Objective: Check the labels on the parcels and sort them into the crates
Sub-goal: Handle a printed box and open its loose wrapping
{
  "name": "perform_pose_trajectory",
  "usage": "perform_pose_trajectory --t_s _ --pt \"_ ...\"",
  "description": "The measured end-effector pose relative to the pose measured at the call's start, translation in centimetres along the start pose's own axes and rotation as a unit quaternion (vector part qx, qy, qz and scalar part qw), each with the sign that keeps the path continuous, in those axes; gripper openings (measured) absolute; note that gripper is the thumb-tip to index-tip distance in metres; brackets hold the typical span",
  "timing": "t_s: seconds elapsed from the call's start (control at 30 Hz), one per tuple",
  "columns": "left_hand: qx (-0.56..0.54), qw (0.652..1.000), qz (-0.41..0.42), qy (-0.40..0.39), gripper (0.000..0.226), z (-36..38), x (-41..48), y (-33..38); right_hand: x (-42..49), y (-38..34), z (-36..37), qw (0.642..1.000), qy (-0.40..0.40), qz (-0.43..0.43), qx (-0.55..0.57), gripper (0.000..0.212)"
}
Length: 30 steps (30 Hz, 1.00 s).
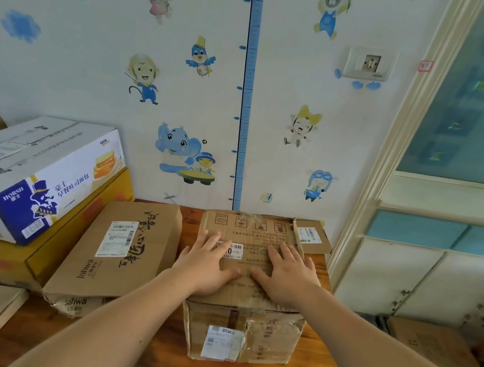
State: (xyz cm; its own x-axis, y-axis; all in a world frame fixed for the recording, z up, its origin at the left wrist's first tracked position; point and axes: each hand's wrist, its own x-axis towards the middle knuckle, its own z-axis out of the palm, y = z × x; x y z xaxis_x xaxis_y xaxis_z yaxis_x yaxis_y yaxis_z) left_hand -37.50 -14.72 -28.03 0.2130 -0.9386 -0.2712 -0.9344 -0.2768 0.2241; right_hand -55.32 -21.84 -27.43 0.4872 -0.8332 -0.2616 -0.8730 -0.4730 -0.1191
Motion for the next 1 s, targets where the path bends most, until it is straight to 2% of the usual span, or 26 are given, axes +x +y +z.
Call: perform_pose_trajectory --t_s 0.23,0.43,0.8,0.9,1.0 --pt "0.026 1.000 -0.002 -0.003 0.083 0.39 -0.04 0.22 0.02 -0.08 0.44 1.000 -0.012 0.004 -0.004 0.086" --pt "-0.031 0.999 -0.007 -0.008 0.082 -0.31 0.03 0.02 -0.15 -0.18 -0.15 1.000 0.016 0.000 0.006 0.083" --pt "0.017 1.000 -0.007 -0.006 0.081 0.32 0.05 0.20 -0.03 0.00 0.57 1.000 -0.009 0.004 -0.013 0.084" --pt "-0.035 0.999 -0.009 0.001 0.082 0.03 -0.21 0.11 -0.32 0.03 0.45 1.000 -0.002 -0.003 0.015 0.083" --pt "-0.155 0.985 -0.046 0.055 0.092 -0.17 -0.35 -0.17 -0.54 0.79 0.06 0.994 0.068 0.009 0.085 0.079"
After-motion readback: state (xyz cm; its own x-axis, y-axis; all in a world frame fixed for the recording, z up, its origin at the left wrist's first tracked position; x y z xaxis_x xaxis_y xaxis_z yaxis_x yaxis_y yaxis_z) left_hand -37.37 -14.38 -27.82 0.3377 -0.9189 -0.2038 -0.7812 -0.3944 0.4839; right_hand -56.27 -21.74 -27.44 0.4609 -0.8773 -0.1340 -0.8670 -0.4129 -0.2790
